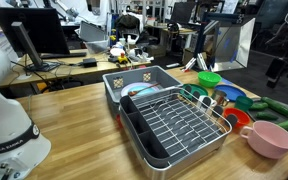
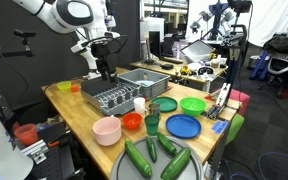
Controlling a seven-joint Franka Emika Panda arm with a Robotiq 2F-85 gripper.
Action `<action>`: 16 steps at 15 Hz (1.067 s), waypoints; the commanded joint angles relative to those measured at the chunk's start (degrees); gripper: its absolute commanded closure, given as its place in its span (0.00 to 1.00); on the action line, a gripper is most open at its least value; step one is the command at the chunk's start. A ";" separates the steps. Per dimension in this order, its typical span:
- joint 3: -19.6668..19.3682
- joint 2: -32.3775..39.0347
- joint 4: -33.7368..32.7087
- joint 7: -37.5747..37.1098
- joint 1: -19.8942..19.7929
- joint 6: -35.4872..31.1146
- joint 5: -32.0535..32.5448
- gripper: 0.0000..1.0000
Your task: Pour the contents of the jug into the pink mug
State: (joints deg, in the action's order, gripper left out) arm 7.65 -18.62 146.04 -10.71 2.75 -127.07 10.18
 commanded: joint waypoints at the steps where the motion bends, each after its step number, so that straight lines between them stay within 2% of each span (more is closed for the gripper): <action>1: -0.07 0.00 -0.07 0.01 0.09 0.11 0.00 0.00; 3: -0.08 0.00 -0.07 0.01 0.09 0.11 0.00 0.00; 7: -0.22 3.39 -0.86 -0.51 -0.80 -5.02 1.82 0.00; 10: -1.26 8.27 -1.85 0.98 -1.45 -11.55 3.12 0.00; 13: -3.38 14.11 -4.21 4.55 -1.48 -17.29 1.69 0.00; 16: -5.19 19.77 -8.26 8.31 -1.49 -19.11 0.31 0.00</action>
State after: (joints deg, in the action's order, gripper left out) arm 3.33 -3.43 141.50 -6.18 1.55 -145.03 11.72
